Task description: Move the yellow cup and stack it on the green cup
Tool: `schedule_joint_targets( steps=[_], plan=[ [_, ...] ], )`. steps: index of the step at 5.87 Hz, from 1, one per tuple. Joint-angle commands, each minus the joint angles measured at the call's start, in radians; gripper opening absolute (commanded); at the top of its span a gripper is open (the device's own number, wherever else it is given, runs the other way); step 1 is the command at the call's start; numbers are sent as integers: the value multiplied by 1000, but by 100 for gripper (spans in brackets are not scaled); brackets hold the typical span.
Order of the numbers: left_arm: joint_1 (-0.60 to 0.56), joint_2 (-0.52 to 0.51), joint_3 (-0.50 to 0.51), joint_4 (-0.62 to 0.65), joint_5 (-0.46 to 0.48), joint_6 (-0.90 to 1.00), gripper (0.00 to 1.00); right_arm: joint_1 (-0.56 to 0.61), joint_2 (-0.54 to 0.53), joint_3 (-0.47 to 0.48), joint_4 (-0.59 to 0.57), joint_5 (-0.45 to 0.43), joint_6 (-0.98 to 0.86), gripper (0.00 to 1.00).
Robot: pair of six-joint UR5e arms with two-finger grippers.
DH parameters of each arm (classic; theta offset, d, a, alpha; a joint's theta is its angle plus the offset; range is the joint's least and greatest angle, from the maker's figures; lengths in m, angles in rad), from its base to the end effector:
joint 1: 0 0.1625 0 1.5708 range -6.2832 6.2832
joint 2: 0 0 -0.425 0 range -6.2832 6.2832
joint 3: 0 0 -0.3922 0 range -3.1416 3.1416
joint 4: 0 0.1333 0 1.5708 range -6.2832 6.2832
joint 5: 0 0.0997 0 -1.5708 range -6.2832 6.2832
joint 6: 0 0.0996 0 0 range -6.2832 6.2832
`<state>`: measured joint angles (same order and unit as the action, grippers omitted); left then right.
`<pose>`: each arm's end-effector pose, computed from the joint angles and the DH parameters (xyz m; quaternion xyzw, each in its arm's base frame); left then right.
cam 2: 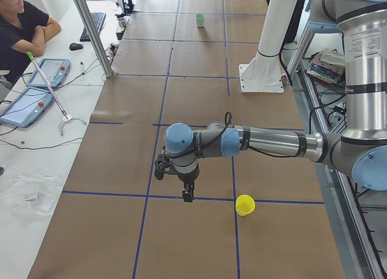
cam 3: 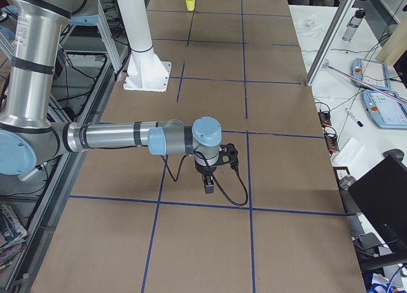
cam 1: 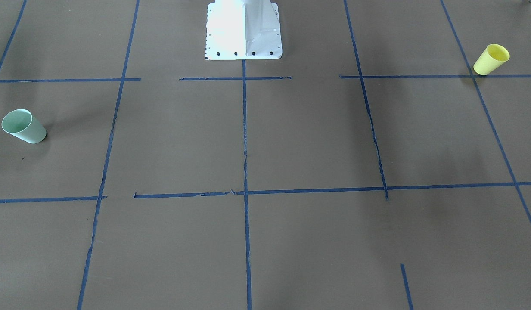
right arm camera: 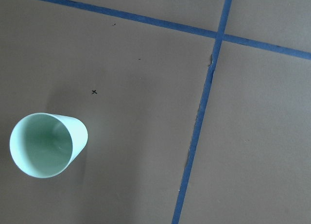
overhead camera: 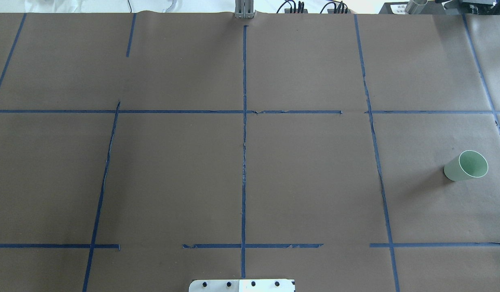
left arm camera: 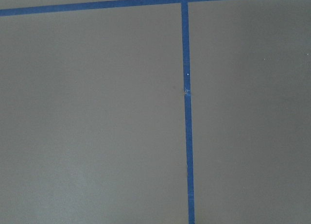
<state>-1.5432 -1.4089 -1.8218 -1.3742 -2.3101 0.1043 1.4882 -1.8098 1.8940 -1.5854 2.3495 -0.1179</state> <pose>-0.0548 -0.4150 0.6309 -0.0362 0.3624 0.0420 0.9304 0.0306 -0.3985 0.6062 0.0389 -0.3787 -0.1057 0.9186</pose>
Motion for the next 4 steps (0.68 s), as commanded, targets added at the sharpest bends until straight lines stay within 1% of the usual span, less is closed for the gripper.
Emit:
schedule_joint_targets(
  steps=[1, 4],
  plan=[
    [3, 17, -4, -21, -17, 44, 100, 0, 3, 2, -25, 4, -12, 100],
    [3, 22, -10, -13, -15, 41, 100, 0, 1, 2, -24, 4, -14, 100]
  ],
)
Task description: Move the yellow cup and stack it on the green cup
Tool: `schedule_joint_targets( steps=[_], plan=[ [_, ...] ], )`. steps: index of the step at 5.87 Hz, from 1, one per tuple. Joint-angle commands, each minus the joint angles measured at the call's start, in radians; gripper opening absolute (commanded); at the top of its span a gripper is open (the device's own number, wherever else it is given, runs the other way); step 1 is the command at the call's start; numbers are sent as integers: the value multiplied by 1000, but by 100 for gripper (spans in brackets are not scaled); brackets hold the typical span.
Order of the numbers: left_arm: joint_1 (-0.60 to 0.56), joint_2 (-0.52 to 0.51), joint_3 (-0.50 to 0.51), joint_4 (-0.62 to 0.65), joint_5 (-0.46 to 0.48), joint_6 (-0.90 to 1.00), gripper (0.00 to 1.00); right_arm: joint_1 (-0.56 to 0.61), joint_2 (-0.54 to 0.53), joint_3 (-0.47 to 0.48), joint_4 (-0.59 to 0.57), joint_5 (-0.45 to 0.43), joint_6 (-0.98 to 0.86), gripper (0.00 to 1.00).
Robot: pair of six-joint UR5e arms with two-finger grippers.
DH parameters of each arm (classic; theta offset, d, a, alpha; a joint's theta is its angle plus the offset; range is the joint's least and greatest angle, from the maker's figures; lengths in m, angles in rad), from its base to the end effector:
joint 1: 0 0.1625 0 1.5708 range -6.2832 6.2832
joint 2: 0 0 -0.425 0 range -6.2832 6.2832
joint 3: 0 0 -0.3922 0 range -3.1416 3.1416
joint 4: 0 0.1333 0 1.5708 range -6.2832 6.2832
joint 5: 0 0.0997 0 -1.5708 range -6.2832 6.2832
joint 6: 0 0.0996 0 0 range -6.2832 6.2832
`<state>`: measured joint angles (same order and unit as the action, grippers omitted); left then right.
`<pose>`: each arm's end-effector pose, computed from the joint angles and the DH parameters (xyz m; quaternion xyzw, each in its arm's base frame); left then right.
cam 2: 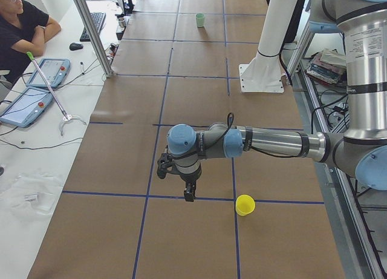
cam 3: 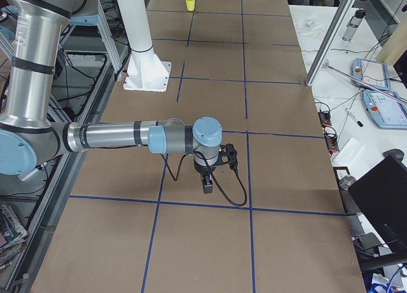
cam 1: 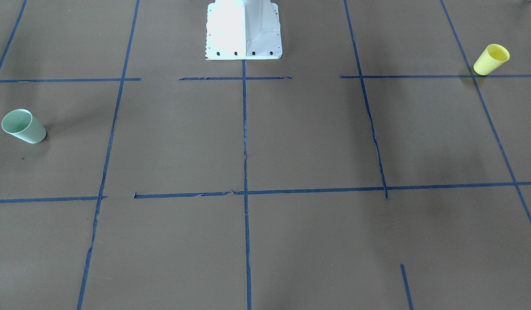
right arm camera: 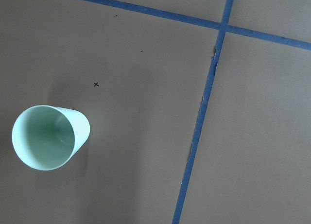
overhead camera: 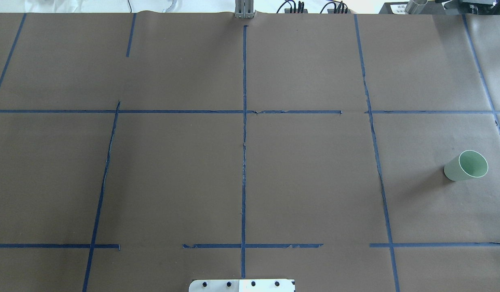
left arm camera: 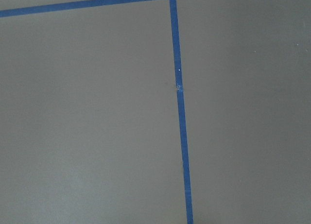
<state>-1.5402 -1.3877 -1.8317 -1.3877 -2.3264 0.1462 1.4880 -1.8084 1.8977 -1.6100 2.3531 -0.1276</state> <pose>-0.0526 -0.4070 0.6325 -0.0275 0.3706 0.0626 0.9263 0.0303 -0.3976 0.6061 0.0317 -0.3805 -0.1065 0.9181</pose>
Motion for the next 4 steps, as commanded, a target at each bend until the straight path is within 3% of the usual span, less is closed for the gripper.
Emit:
schedule_joint_targets(
  steps=[1, 4],
  plan=[
    [0, 1, -6, 1, 2, -3, 100, 0, 0, 0, 5, 0, -7, 100],
    [5, -1, -4, 1, 7, -7, 100, 0, 1, 15, 6, -2, -7, 100]
  ],
)
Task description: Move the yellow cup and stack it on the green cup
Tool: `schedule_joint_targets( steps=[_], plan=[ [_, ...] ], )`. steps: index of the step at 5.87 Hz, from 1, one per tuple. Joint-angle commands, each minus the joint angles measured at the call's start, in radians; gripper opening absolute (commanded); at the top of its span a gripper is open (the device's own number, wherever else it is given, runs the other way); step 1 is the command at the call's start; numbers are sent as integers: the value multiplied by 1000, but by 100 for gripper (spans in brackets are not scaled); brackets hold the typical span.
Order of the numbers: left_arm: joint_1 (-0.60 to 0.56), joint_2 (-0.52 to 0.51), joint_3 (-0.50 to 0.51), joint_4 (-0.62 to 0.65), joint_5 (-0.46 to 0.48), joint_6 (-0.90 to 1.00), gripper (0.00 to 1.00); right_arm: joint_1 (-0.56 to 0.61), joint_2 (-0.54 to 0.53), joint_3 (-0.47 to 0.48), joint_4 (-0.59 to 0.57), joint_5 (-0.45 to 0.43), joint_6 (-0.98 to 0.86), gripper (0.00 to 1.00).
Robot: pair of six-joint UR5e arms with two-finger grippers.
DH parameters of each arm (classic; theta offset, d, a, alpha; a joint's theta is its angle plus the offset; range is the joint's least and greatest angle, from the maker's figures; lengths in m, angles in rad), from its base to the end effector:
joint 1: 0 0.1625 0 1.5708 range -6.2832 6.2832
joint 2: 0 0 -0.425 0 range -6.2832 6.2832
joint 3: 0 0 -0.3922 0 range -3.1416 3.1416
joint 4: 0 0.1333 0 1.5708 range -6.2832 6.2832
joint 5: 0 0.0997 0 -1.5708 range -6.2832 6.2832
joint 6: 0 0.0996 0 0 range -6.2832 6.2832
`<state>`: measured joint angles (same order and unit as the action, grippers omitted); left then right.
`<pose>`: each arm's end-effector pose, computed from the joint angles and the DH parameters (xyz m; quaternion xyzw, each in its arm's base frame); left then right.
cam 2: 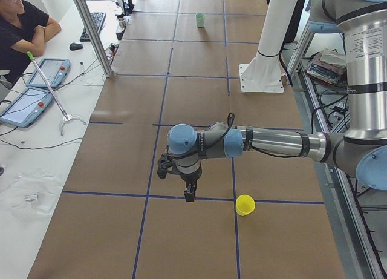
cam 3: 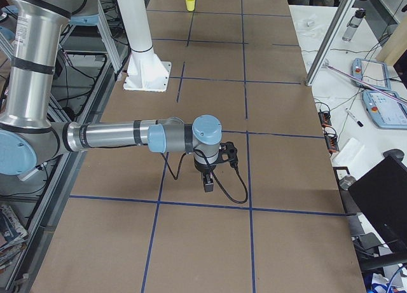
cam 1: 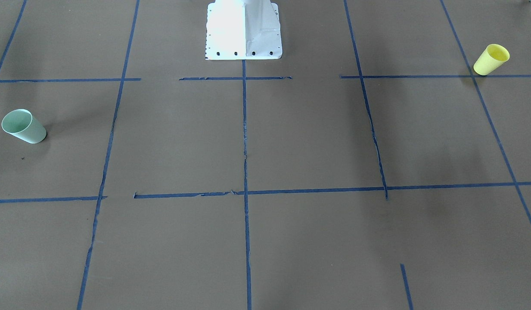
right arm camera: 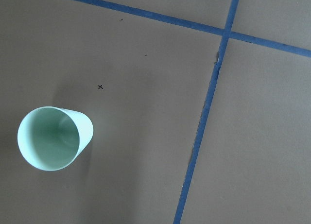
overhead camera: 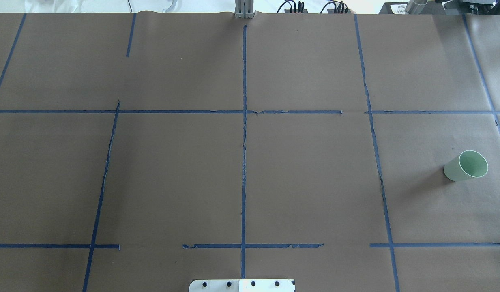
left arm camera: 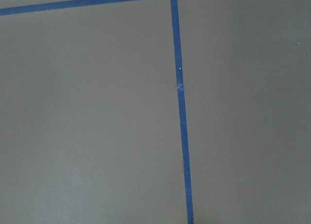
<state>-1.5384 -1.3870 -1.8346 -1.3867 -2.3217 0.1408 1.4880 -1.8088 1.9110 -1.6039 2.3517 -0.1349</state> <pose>-0.0522 -0.4068 0.6318 -0.0285 0.3683 0.0614 0.9273 0.0304 -0.3982 0.5992 0.0418 -0.3794 -0.1135 0.9173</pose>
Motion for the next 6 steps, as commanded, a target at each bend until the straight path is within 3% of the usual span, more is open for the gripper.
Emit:
schedule_joint_targets(
  steps=[1, 4, 6],
  plan=[
    [4, -4, -8, -8, -5, -3, 100, -3, 3, 2, -2, 1, 0, 100],
    [9, 2, 14, -14, -56, 9, 100, -54, 20, -7, -24, 3, 1, 100],
    [84, 0, 5, -60, -206, -67, 100, -54, 13, -18, -4, 3, 1, 100]
  ],
)
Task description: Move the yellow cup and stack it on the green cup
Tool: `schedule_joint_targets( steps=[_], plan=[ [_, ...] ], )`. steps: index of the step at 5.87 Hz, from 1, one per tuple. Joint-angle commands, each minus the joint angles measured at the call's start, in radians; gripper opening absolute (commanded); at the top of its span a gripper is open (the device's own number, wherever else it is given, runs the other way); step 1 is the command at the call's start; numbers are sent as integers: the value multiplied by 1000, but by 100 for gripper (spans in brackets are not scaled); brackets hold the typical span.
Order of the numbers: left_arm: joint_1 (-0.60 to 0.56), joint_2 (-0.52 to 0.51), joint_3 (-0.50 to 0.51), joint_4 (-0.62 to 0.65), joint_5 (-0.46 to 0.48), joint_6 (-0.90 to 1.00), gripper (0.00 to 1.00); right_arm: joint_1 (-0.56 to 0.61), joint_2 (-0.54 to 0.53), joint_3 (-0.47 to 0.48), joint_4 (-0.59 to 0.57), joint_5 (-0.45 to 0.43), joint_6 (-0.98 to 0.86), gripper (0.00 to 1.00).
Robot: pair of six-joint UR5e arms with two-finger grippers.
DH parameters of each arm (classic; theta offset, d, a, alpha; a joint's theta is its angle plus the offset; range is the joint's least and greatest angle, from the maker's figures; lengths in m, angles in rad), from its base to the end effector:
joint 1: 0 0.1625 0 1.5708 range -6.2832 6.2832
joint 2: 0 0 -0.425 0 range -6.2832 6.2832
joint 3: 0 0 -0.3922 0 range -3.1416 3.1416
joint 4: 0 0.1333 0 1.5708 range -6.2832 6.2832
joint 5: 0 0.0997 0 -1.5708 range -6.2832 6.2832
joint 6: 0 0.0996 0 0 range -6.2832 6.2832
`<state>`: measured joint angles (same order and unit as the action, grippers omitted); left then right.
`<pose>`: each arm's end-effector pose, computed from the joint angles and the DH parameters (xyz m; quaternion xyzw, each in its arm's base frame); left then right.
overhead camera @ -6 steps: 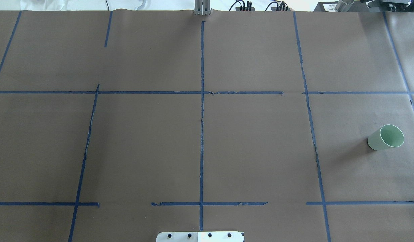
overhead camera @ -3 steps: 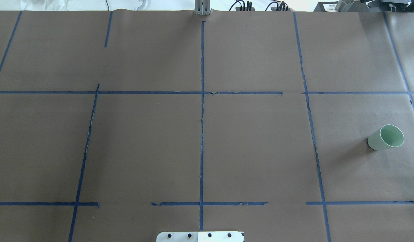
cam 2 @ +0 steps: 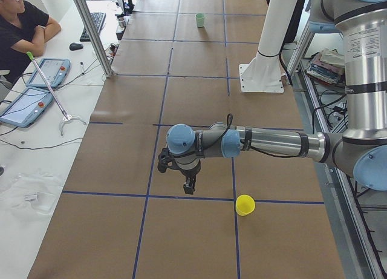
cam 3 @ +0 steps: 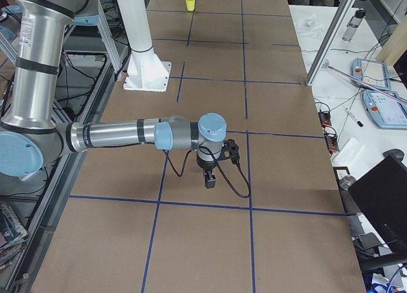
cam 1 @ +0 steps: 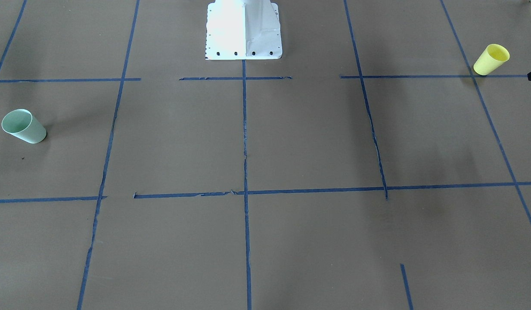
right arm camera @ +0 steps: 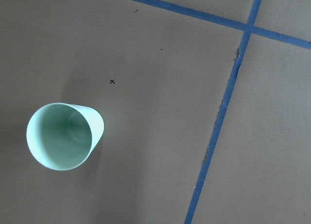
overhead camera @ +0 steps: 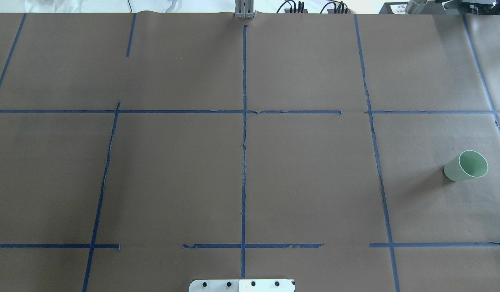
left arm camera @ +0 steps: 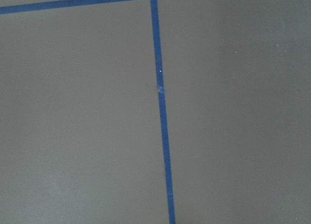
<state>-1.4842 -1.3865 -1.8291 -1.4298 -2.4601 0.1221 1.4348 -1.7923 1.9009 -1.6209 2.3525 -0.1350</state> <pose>-0.0204 -0.4118 0.6206 -0.0226 0.4304 0.0797 0.8988 0.0083 -0.4050 0.5993 0.0268 -0.3808 -0.1359 0.9142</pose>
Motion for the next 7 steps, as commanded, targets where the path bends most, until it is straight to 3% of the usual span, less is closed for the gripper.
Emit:
schedule_joint_targets(
  steps=[1, 2, 4, 6, 7],
  plan=[
    [62, 0, -19, -21, -62, -252, 100, 0, -4, -8, 16, 5, 5, 100],
    [70, 1, -22, -32, -60, -473, 100, 0, -4, -10, 32, 8, 5, 100],
    [229, 3, -70, -81, 88, -800, 100, 0, -9, 1, 38, 8, 0, 100],
    [330, 1, -101, -95, 150, -1035, 100, 0, -41, -2, 88, 13, 11, 100],
    [407, 0, -143, -95, 247, -1205, 100, 0, -41, -3, 88, 30, 6, 100]
  ],
)
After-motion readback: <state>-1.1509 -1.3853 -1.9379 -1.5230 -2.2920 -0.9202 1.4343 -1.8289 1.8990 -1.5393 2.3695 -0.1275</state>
